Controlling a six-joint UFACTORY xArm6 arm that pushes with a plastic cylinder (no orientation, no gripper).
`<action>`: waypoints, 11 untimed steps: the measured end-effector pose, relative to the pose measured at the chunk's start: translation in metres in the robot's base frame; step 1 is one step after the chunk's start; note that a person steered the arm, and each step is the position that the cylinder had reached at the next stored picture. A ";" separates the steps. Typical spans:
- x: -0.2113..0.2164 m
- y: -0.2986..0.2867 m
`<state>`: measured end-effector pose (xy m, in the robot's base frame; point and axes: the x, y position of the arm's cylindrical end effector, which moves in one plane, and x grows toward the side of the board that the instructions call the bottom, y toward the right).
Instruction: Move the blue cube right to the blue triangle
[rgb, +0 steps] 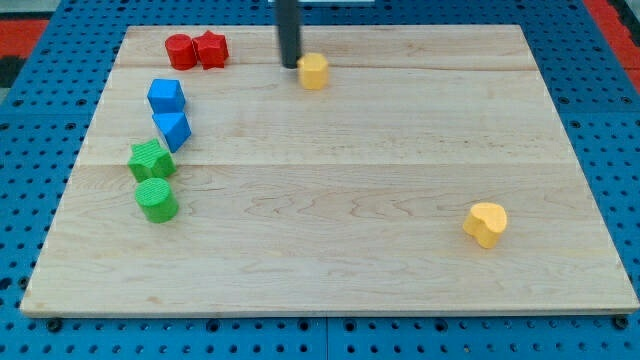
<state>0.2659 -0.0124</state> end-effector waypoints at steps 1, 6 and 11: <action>0.002 0.045; 0.047 0.110; 0.109 0.183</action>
